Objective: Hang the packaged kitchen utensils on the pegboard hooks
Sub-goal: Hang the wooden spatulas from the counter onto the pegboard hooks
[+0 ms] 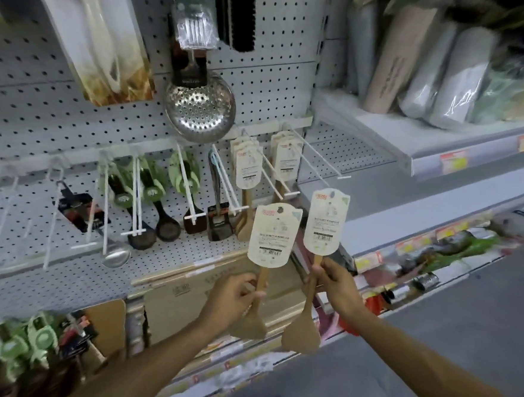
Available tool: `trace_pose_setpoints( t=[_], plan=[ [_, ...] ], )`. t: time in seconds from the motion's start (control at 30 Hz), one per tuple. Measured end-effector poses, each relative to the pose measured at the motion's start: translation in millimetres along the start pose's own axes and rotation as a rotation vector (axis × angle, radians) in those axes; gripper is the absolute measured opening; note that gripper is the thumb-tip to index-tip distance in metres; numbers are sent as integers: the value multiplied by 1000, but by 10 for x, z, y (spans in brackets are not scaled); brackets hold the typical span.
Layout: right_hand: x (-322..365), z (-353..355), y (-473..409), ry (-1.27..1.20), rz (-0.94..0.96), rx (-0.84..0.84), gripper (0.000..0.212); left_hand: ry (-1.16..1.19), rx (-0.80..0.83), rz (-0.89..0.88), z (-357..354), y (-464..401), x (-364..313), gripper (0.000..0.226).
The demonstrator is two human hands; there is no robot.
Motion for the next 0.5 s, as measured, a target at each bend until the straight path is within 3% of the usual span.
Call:
trace_pose_setpoints(
  t=[0.1, 0.37, 0.5],
  plan=[
    [-149, 185, -275, 50, 4, 27, 32, 3, -37, 18, -120, -97, -67, 15],
    [-178, 346, -587, 53, 2, 126, 19, 13, -111, 59, -414, -233, -231, 27],
    [-452, 322, -737, 89, 4, 215, 32, 8, -131, 49, -516, -275, -329, 32]
  ],
)
Point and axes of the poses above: each hand's wrist, its own y-axis away from the middle knuckle, its own z-axis out of the back of the hand, x = y × z, the point moved 7 cm from there along -y, towards the middle knuckle, and after that the axes turned 6 degrees about -x, right-handed, at the moved point
